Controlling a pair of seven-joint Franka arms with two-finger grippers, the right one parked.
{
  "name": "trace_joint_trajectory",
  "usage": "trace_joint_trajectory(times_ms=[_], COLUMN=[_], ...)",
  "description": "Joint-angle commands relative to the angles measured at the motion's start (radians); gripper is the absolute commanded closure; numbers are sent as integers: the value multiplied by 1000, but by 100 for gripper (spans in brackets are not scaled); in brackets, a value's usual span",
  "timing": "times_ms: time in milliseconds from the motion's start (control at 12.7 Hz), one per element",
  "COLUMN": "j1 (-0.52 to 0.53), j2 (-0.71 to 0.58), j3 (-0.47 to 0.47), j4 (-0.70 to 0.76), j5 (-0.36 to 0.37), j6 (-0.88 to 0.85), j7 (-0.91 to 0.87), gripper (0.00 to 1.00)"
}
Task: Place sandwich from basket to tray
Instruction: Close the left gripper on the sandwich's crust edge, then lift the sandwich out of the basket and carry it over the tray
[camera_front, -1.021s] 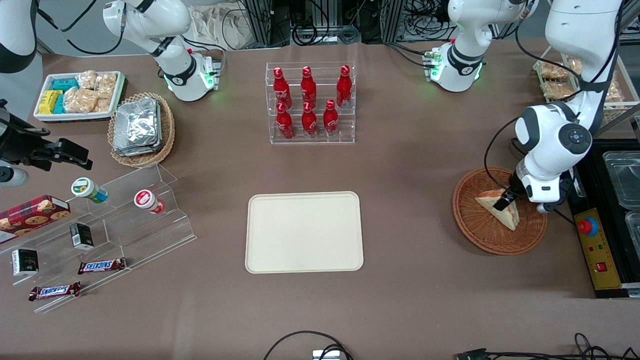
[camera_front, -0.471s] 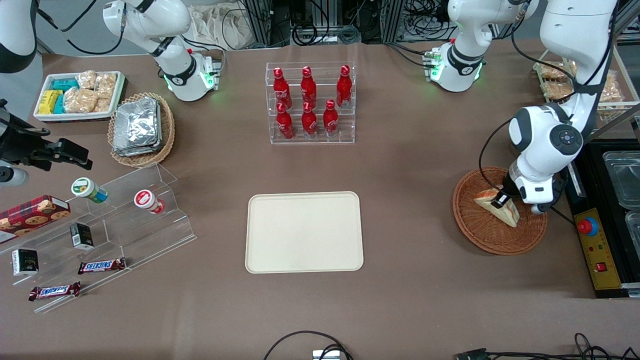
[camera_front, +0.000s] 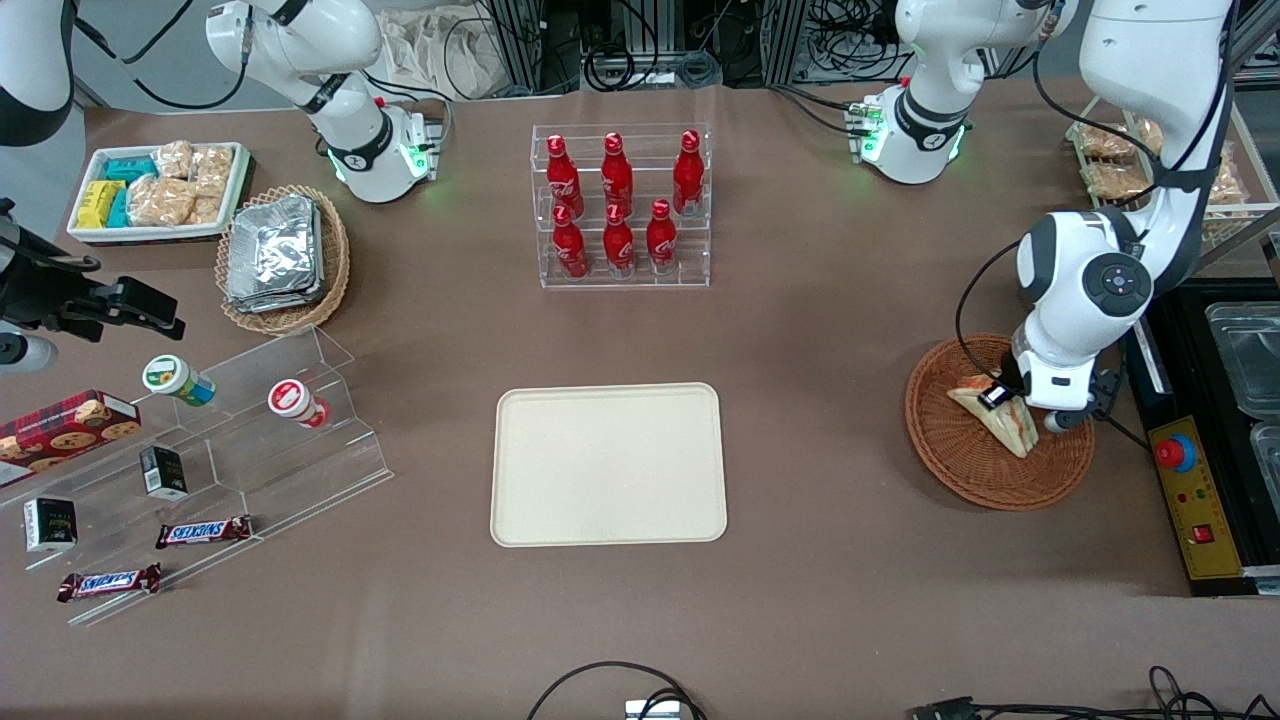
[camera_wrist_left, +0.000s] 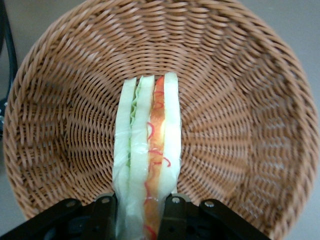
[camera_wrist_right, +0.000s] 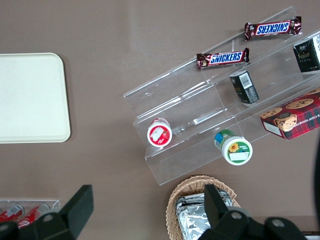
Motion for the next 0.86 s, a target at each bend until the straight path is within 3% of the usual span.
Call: trace_joint_trajectory(times_ms=[0, 236, 786], j1=[-14, -18, -19], j2=[-47, -37, 27], j3=[-30, -111, -341], j4=[111, 292, 541], j5=[15, 13, 7], j6=[-199, -412, -520], j7=[84, 187, 271], gripper=[76, 76, 70])
